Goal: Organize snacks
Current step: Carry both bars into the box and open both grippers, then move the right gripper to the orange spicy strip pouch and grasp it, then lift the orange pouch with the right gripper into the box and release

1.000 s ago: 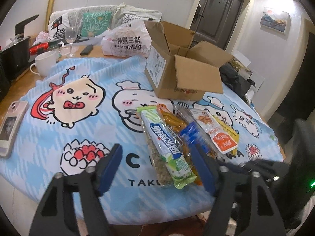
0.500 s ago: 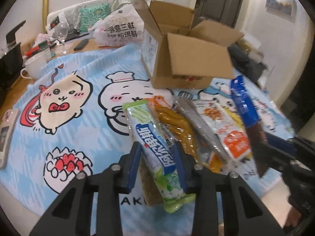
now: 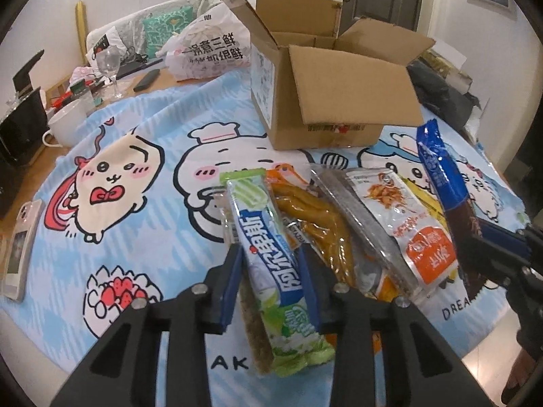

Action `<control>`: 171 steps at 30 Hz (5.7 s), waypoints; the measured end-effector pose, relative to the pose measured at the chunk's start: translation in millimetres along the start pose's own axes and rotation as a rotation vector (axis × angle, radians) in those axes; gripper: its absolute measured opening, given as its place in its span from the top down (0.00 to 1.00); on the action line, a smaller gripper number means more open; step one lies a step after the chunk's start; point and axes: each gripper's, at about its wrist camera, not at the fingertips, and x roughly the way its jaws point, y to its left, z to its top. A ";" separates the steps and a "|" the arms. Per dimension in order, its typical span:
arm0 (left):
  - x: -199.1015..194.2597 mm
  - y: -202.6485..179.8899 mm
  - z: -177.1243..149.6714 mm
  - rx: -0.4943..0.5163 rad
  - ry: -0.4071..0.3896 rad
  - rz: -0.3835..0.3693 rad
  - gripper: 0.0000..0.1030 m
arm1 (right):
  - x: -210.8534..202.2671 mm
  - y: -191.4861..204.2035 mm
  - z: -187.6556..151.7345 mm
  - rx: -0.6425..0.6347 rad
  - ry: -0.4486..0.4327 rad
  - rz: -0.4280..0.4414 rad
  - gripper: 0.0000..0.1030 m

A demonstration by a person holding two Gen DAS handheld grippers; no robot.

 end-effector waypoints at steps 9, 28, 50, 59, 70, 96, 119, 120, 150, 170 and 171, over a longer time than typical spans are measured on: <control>-13.0 2.3 6.1 0.001 -0.037 -0.025 0.77 | -2.3 -3.2 0.2 0.001 -0.004 0.010 0.86; -135.9 16.8 86.7 0.070 -0.329 -0.009 0.77 | -40.7 -24.8 87.4 -0.100 -0.124 0.082 0.86; 16.8 -32.1 251.5 0.132 -0.054 -0.071 0.77 | 116.4 -93.5 220.9 -0.089 0.255 0.041 0.85; 0.7 -26.1 245.7 0.117 -0.080 -0.079 0.60 | 103.1 -89.0 214.0 -0.129 0.226 0.039 0.67; -59.9 -9.2 175.8 0.127 -0.152 -0.123 0.30 | 30.9 -62.9 154.9 -0.110 0.147 0.185 0.48; -64.7 23.3 35.4 0.017 -0.149 -0.166 0.17 | 60.4 -31.3 12.4 -0.156 0.170 -0.066 0.39; -71.0 16.2 34.3 0.023 -0.157 -0.175 0.17 | 45.3 -40.7 7.2 -0.156 0.157 -0.064 0.32; -71.5 17.3 33.9 0.023 -0.158 -0.174 0.17 | 47.3 -40.8 8.2 -0.170 0.157 -0.065 0.32; -73.0 -4.5 40.9 0.072 -0.149 -0.188 0.17 | 52.8 -75.6 1.3 -0.089 0.180 0.054 0.34; -76.5 -4.5 41.0 0.069 -0.153 -0.198 0.17 | 46.5 -71.4 3.8 -0.096 0.165 0.048 0.37; -77.3 -5.1 41.5 0.071 -0.154 -0.203 0.17 | 43.6 -71.3 4.2 -0.098 0.158 0.045 0.37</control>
